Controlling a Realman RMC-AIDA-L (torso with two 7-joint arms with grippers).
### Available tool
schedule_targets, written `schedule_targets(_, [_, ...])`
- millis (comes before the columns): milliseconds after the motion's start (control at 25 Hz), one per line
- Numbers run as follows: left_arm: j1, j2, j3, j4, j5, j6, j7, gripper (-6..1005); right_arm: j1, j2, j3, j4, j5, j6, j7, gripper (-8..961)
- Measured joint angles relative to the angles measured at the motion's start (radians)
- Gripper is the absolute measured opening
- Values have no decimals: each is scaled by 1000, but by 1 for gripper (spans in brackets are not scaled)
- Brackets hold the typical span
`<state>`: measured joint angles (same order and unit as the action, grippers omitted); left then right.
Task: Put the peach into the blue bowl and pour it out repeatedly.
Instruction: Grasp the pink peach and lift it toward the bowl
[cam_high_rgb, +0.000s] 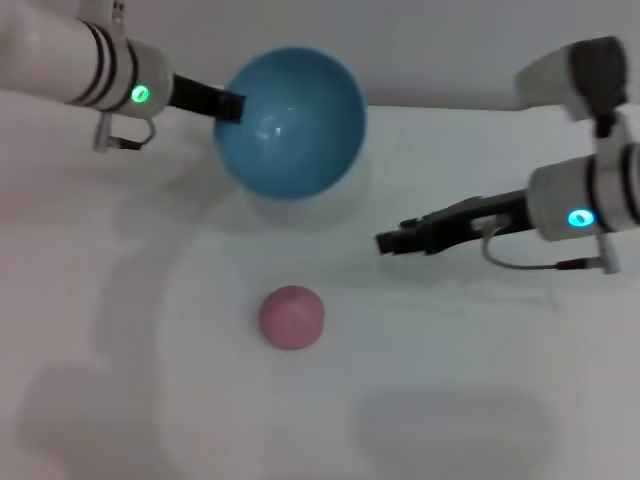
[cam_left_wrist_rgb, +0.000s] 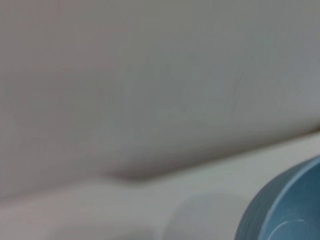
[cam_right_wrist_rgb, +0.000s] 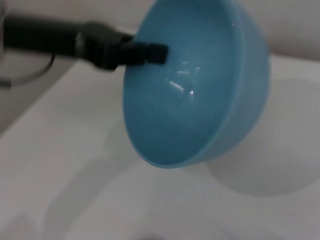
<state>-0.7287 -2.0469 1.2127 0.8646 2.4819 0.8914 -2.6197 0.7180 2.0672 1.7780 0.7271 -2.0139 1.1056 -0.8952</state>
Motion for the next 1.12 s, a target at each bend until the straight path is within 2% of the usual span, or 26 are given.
schedule_targets(80, [-8, 1, -17, 10, 40, 34, -32, -2, 13, 1, -105, 1, 34, -38, 4, 469])
schedule_targets(120, [-19, 1, -54, 54, 151, 135, -114, -2, 15, 1, -148, 3, 55, -55, 6, 469])
schedule_targets(200, [-5, -3, -67, 107, 180, 172, -146, -2, 25, 3, -271, 11, 119, -109, 6, 469])
schedule_targets(240, [6, -4, -69, 131, 184, 181, -162, -1, 25, 3, -271, 11, 119, -109, 6, 469])
schedule_targets(400, [36, -2, -82, 185, 188, 209, -203, -1, 37, 7, -413, 19, 163, -169, 4, 470])
schedule_targets(560, [50, 0, -144, 199, 190, 221, -203, -1, 27, 8, -570, 68, 178, -260, -1, 470])
schedule_targets(760, [58, -4, -151, 200, 190, 215, -196, -1, 26, 8, -748, 123, 173, -396, -9, 470])
schedule_targets(920, [59, -4, -149, 200, 190, 210, -196, -1, 40, 10, -834, 125, 172, -475, -14, 471])
schedule_targets(1120, [59, -4, -149, 202, 190, 204, -196, -1, 30, 13, -868, 112, 177, -560, -15, 471])
